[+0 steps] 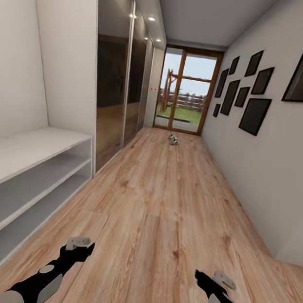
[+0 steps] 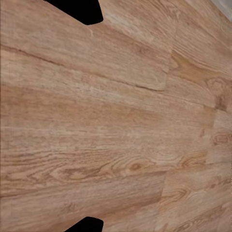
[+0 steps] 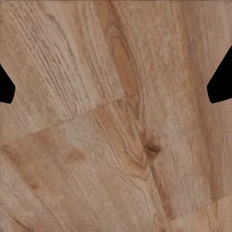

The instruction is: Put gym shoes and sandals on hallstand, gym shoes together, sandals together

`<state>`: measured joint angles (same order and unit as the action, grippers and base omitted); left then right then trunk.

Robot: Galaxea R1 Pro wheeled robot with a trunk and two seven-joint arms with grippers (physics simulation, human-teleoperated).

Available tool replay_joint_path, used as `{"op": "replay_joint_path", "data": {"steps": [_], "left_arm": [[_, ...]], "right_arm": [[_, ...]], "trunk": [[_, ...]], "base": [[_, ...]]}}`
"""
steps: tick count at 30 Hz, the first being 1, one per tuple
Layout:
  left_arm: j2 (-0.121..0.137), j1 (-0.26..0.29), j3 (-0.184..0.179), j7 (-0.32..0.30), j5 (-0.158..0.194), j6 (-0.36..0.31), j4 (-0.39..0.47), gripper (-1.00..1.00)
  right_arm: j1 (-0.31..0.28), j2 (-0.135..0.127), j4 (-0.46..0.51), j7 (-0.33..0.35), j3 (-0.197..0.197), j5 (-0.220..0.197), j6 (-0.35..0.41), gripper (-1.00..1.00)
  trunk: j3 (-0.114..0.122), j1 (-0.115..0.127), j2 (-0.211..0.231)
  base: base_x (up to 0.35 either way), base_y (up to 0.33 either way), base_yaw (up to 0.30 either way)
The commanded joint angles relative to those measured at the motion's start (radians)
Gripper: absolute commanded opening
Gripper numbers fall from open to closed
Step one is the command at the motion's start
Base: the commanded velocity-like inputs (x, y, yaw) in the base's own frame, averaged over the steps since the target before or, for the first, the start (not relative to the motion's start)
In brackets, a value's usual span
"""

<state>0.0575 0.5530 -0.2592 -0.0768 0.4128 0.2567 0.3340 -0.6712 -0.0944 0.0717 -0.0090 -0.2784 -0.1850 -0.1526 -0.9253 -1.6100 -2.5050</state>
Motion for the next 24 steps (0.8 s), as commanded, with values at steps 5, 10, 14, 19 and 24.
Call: {"op": "replay_joint_path", "data": {"steps": [5, 10, 14, 19, 24], "left_arm": [[0.001, 0.001, -0.006, -0.003, 0.011, 0.004, -0.001, 1.0], [0.001, 0.001, -0.006, -0.003, 0.011, 0.004, -0.001, 1.0], [0.001, 0.001, -0.006, -0.003, 0.011, 0.004, -0.001, 1.0], [0.001, 0.001, -0.006, -0.003, 0.011, 0.004, -0.001, 1.0], [0.001, 0.001, -0.006, -0.003, 0.011, 0.004, -0.001, 1.0]], "right_arm": [[-0.001, 0.0, -0.001, 0.0, 0.002, -0.01, -0.004, 1.0], [-0.001, 0.0, -0.001, 0.0, 0.002, -0.01, -0.004, 1.0], [-0.001, 0.0, -0.001, 0.0, 0.002, -0.01, -0.004, 1.0], [-0.001, 0.0, -0.001, 0.0, 0.002, -0.01, -0.004, 1.0], [-0.001, 0.0, -0.001, 0.0, 0.002, -0.01, -0.004, 1.0]], "trunk": [[-0.001, 0.0, 0.0], [-0.001, 0.0, 0.0], [-0.001, 0.0, 0.0], [-0.001, 0.0, 0.0], [-0.001, 0.0, 0.0]], "base": [[0.347, 0.0, 0.0], [0.347, 0.0, 0.0], [0.347, 0.0, 0.0], [0.347, 0.0, 0.0], [0.347, 0.0, 0.0]]}}
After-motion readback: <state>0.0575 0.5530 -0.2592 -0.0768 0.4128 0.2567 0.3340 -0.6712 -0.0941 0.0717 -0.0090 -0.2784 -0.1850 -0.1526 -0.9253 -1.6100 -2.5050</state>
